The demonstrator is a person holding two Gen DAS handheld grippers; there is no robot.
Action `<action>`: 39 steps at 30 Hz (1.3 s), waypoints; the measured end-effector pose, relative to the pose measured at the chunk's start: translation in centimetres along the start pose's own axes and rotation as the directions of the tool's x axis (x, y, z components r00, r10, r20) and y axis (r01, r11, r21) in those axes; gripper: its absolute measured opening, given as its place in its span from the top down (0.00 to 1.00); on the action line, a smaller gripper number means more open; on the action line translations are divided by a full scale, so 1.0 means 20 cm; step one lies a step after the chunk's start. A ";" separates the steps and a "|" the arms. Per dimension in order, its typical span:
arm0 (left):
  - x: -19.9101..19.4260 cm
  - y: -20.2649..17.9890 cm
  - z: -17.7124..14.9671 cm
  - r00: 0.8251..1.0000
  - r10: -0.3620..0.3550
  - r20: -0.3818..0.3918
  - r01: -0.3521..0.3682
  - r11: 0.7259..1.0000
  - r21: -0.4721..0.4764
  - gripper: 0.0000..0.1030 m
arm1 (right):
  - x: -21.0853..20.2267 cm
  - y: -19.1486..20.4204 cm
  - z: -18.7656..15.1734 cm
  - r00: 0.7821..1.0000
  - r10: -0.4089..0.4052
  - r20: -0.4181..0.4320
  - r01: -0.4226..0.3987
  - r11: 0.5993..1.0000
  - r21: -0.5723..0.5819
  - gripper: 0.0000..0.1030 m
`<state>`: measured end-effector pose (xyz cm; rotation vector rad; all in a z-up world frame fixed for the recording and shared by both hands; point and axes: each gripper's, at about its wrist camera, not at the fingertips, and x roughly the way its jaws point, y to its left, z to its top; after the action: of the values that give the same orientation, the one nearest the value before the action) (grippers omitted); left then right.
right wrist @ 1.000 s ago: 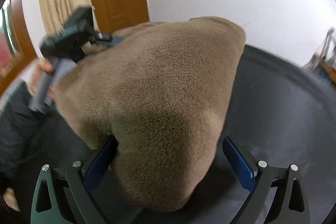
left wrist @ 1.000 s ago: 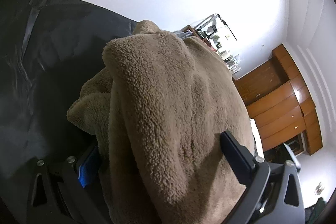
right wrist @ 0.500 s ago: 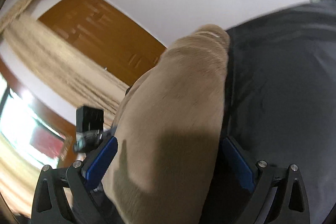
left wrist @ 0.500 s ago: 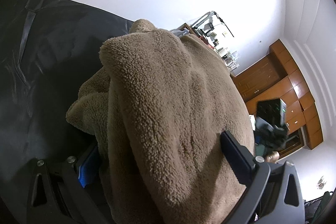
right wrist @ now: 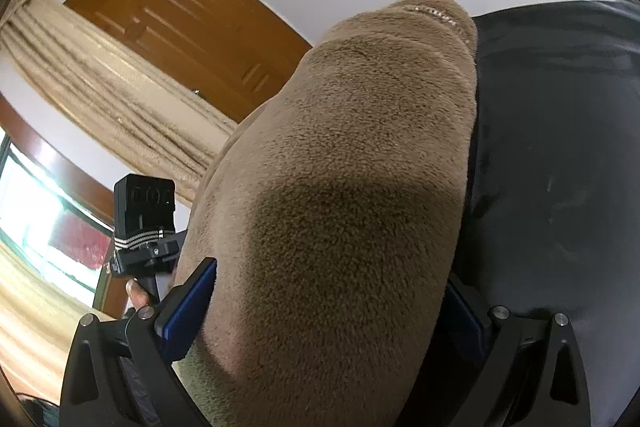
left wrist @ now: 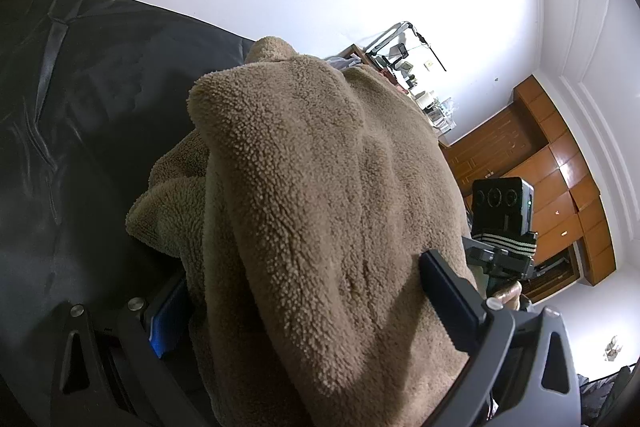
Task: Fold clothes
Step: 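Grasp the folded fleece bundle with the right gripper beside the left gripper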
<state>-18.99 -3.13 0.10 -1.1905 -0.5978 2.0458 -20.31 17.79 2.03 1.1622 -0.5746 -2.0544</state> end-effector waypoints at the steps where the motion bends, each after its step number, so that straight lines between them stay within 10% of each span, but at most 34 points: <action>1: 0.00 0.00 0.00 1.000 0.000 0.000 0.000 1.000 -0.001 0.00 | 0.00 0.00 0.00 1.000 -0.003 0.007 0.003 1.000 -0.011 0.01; 10: -0.02 0.00 -0.02 1.000 0.002 0.007 -0.002 1.000 0.006 0.01 | 0.01 0.02 0.00 0.998 -0.061 -0.004 0.060 0.997 -0.041 0.09; 14: -0.01 0.03 -0.02 1.000 -0.003 -0.004 0.003 1.000 -0.018 0.26 | -0.02 0.02 -0.02 0.995 -0.096 0.038 0.098 0.993 -0.063 0.31; 24: -0.03 -0.09 -0.02 0.999 0.028 0.015 -0.028 0.999 0.030 0.44 | -0.19 0.19 -0.05 0.966 -0.169 0.194 0.199 0.969 -0.147 0.44; 39: 0.45 -1.02 -0.20 0.991 0.052 -0.124 -0.017 0.963 0.269 0.44 | -1.05 0.05 -0.40 0.881 -0.284 0.378 0.328 0.943 -0.056 0.44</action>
<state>-11.80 17.16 6.92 -1.1668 -0.2292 1.9850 -5.57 32.51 10.40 0.8435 -0.4524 -2.5718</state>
